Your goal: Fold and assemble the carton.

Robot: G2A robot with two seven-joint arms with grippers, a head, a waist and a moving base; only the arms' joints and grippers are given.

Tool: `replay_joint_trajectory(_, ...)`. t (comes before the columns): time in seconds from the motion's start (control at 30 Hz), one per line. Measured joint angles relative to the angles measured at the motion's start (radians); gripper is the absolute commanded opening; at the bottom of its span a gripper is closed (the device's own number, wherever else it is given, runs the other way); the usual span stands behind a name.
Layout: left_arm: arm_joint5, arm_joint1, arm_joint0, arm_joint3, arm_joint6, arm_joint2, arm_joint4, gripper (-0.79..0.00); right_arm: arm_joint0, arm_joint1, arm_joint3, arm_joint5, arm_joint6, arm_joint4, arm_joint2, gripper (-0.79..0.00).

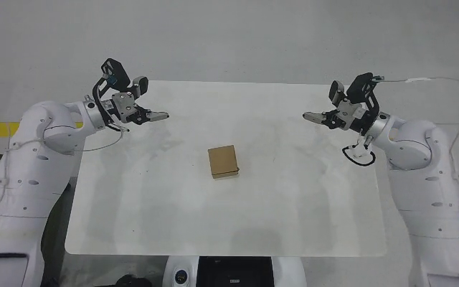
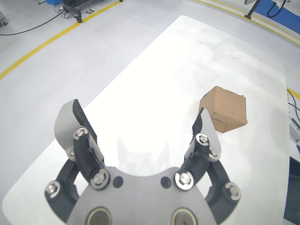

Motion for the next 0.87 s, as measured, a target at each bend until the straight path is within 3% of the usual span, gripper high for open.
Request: replay_joint_trajectory(0.87,0.014,0.0,-0.006,0.004,0.007,-0.003,0.001,-0.001,0.006,0.001,0.002,0.008,-0.01,-0.02,-0.001,0.0)
